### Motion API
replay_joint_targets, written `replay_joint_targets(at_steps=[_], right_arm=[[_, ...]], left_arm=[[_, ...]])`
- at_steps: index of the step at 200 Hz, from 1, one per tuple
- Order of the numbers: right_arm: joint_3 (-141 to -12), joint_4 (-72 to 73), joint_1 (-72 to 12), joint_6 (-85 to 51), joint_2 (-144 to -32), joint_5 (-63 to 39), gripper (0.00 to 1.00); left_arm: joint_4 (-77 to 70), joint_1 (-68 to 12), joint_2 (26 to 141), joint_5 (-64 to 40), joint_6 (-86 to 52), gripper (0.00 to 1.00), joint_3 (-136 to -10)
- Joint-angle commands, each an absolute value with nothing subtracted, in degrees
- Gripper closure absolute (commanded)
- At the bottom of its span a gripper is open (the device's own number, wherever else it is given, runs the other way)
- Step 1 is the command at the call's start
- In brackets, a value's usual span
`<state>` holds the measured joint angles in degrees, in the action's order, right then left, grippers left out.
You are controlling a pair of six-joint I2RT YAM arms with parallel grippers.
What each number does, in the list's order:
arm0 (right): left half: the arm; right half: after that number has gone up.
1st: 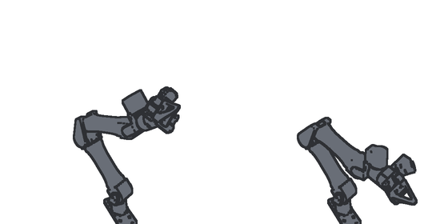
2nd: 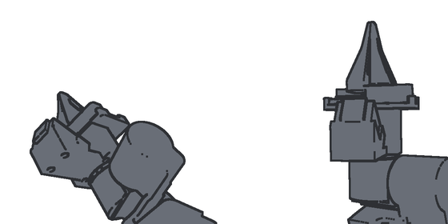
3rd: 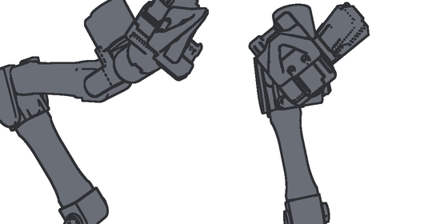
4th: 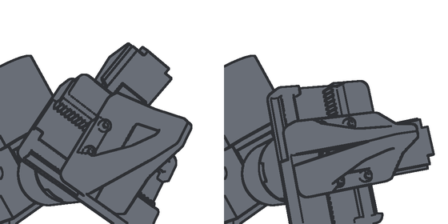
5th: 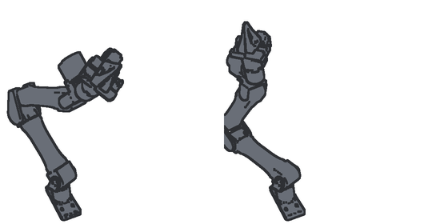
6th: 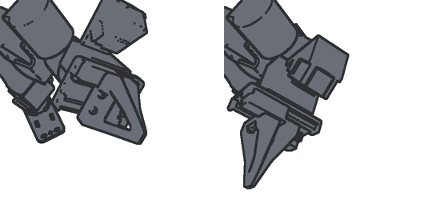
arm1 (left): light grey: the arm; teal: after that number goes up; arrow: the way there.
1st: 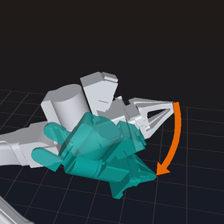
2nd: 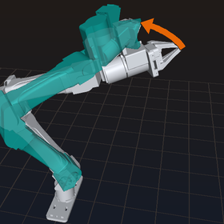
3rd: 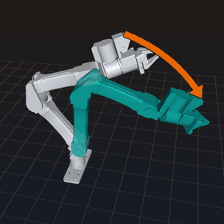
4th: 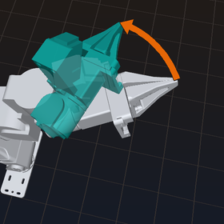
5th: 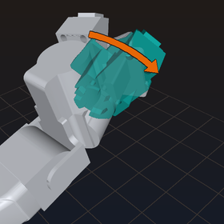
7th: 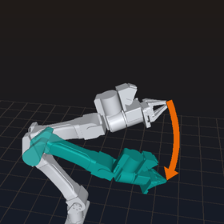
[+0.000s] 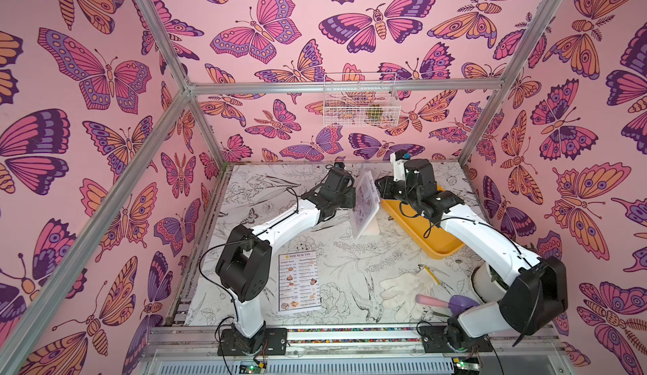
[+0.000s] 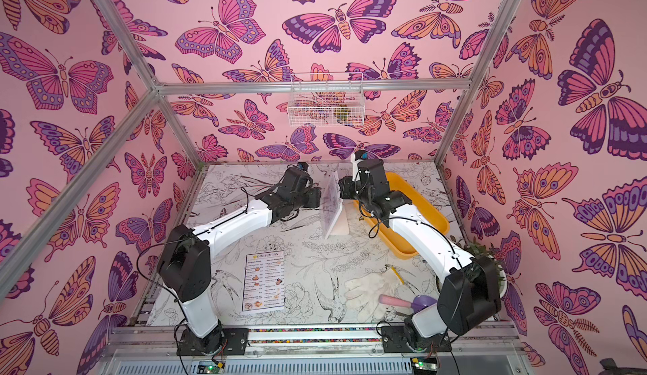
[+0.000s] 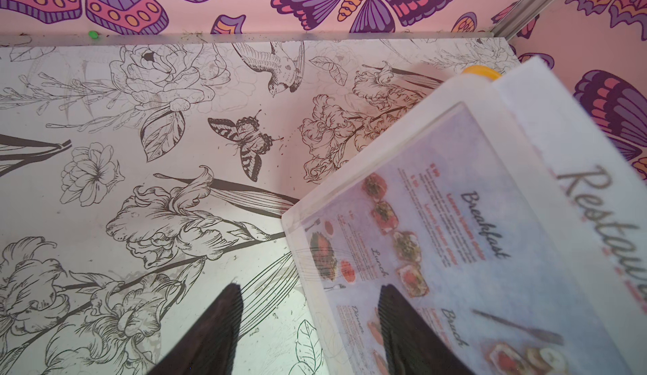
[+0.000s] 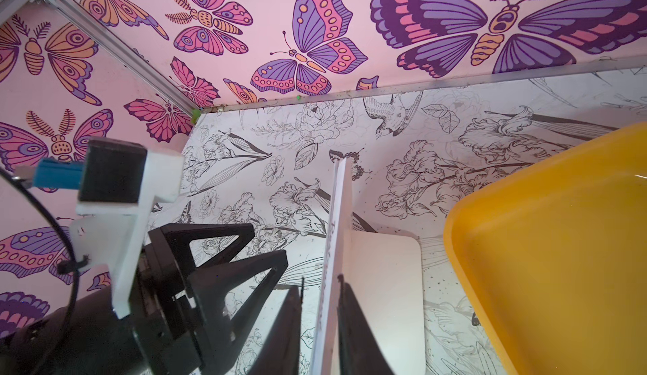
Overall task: Replace the menus in the menu holders
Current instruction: Insert the menu into the menu holder.
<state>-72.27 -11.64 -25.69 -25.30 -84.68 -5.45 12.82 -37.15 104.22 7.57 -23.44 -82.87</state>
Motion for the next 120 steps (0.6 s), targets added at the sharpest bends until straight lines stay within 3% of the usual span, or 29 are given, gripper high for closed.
replay_joint_targets(at_steps=[1,120], right_arm=[[-73.6,-12.0,-25.4,-25.1,-86.3,-6.5,0.8],[-74.0,-11.6,-25.3,-25.8,-87.7,-8.2,0.94]], left_arm=[[12.0,-36.8,102.4,8.6,-23.4,0.35,-82.4],[12.1,-36.8,102.8,8.7,-23.0,0.35,-83.3]])
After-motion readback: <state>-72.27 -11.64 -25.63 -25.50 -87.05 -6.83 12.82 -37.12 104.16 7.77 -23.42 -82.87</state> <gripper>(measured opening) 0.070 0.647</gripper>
